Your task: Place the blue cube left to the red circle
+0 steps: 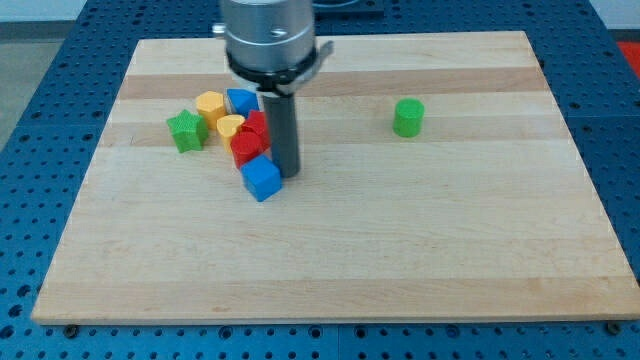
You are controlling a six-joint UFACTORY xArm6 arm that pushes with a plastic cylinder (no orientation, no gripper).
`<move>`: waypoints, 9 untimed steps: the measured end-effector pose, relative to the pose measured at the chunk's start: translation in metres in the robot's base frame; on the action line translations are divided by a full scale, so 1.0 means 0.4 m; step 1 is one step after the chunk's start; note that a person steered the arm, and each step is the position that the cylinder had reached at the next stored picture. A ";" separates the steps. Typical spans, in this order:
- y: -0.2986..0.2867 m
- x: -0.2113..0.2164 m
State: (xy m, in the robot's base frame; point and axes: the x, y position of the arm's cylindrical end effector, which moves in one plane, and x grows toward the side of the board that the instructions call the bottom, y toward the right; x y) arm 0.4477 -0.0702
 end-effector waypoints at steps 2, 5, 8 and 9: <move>0.061 0.023; -0.011 0.094; -0.282 -0.103; -0.286 -0.097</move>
State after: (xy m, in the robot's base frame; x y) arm 0.4090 -0.1845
